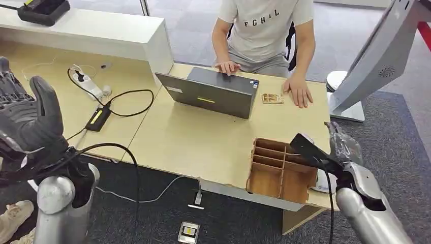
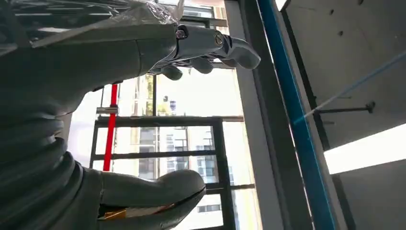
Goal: Pass the card to the sensor for recognition and then transmit it.
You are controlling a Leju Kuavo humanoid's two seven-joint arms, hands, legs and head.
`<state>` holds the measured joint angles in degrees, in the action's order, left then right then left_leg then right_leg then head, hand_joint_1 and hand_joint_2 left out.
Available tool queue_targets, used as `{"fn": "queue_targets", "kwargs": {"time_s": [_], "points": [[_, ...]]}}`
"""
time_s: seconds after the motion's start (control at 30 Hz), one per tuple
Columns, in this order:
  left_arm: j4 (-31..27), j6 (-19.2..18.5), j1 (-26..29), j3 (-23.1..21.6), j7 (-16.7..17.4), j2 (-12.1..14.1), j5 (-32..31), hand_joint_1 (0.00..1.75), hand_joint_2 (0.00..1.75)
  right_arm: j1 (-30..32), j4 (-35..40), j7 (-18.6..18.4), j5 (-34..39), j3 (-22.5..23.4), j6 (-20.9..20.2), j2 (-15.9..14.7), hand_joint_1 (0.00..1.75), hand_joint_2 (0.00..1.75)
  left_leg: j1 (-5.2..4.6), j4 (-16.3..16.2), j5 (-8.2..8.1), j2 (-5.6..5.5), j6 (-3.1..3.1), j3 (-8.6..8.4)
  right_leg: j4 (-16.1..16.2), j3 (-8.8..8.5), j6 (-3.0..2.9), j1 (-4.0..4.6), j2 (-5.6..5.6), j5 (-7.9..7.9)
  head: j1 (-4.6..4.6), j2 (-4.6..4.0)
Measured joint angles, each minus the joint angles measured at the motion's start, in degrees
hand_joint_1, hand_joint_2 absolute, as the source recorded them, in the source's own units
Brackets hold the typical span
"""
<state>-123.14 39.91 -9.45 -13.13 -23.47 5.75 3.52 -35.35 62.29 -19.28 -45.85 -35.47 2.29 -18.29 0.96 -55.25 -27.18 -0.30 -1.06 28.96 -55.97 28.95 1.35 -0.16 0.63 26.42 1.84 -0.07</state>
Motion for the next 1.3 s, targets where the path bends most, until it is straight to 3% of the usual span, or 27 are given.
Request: {"fn": "queue_targets", "kwargs": {"time_s": [0.23,0.63,1.03,1.3], "points": [[0.24,0.00,-0.31,-0.29,-0.04,0.07,-0.02,0.00,1.75,-1.29,1.88,-2.32,-3.57,3.24,1.75,-2.69,0.00,1.75,-0.03,-0.03,0.00,-0.01,0.00,0.02,0.01,0.01,0.00,-0.04,0.00,0.00,0.02,0.00],[0.24,0.00,-0.28,-0.35,0.07,0.13,-0.28,0.00,1.75,-2.31,8.75,-2.19,-5.07,9.03,0.94,-6.95,0.00,1.75,-0.02,-0.03,-0.01,-0.01,0.00,0.02,-0.01,0.00,0.01,-0.03,0.00,0.00,0.02,0.00],[-1.01,0.00,2.68,0.35,3.15,0.63,-3.69,0.00,1.75,4.77,17.05,0.57,-2.97,7.65,-0.39,-5.33,0.00,1.75,-0.02,0.01,-0.01,-0.03,0.01,0.06,-0.02,-0.01,0.01,-0.02,-0.04,0.01,0.00,0.00],[-1.84,0.00,4.00,0.44,3.41,0.63,-4.02,0.00,1.75,8.53,20.02,0.70,-1.68,5.97,-0.76,-4.15,0.00,1.75,-0.02,0.00,-0.01,-0.03,0.01,0.06,-0.01,-0.02,0.02,-0.02,-0.04,0.01,0.00,0.00]]}}
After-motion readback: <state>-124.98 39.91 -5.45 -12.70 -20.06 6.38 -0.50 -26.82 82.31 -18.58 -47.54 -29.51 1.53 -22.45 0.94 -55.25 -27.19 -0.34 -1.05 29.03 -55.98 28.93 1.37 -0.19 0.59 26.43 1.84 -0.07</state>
